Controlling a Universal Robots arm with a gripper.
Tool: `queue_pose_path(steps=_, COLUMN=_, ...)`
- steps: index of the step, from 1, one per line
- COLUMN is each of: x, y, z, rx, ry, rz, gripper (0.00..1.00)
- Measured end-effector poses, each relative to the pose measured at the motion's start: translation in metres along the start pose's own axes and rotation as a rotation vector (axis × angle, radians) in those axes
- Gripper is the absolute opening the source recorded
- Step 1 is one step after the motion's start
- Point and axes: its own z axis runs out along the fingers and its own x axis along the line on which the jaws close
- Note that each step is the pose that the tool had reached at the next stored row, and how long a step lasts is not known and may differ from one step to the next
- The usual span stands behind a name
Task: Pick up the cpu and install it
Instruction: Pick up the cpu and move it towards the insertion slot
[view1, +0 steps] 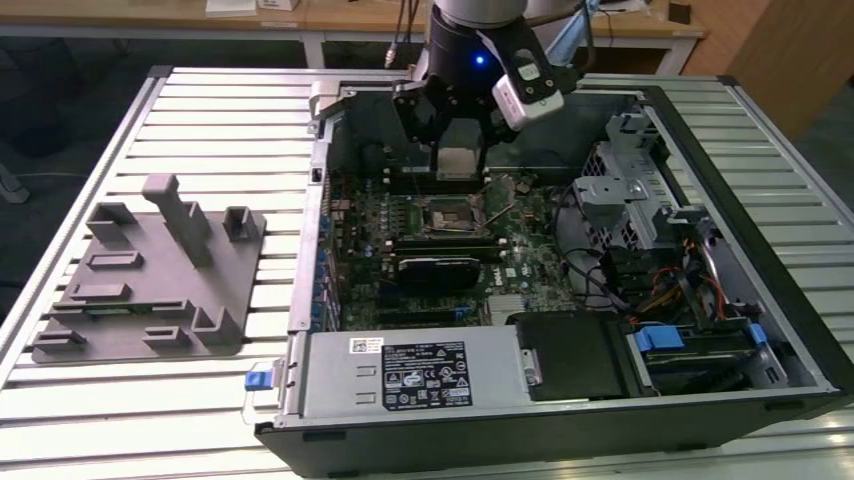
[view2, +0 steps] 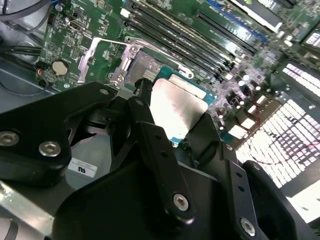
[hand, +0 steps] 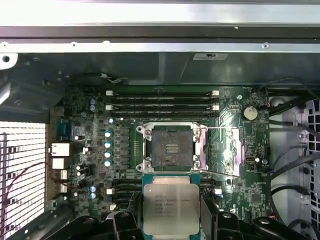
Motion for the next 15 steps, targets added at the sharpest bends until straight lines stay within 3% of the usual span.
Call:
queue_pose_path(steps=11, x=-0.0066, y=0.0065, z=0.0201, rx=0.0003, ry=0.0017, rz=0.0, gripper=0.54)
queue_pose_path(steps=15, x=-0.0072, y=0.0074, z=0.0229, rx=0.0005, ry=0.0019, rz=0.0, gripper=0.54)
